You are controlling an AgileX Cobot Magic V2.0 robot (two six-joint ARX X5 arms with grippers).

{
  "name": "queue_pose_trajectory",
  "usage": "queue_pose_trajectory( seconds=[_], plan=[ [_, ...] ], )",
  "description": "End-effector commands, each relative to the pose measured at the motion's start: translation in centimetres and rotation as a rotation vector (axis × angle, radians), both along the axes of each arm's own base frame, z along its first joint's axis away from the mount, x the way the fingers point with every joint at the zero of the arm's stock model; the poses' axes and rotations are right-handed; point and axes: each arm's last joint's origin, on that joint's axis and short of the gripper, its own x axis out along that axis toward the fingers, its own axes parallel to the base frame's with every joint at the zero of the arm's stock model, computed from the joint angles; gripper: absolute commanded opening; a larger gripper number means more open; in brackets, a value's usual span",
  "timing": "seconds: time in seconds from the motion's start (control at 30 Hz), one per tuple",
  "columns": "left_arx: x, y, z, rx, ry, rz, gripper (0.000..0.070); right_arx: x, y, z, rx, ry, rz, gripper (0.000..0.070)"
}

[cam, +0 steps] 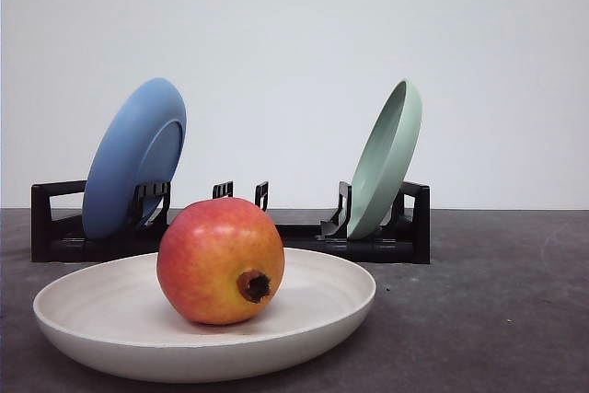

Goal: Place pomegranate in white plate

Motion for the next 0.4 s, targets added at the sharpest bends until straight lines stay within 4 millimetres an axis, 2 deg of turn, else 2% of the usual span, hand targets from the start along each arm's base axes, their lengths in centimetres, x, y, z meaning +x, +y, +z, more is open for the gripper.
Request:
queue_pose_trajectory(
  seconds=[0.0,0.37],
  plan=[
    [0.03,0.02,-0.36,-0.006,0.012,0.000,0.0000,0.02,0.00,-0.10,0.000,-0.001,0.001,0.0000],
    [0.03,0.02,-0.36,-0.006,0.012,0.000,0.0000,0.02,0.00,-0.10,0.000,-0.001,0.001,0.0000]
  ],
)
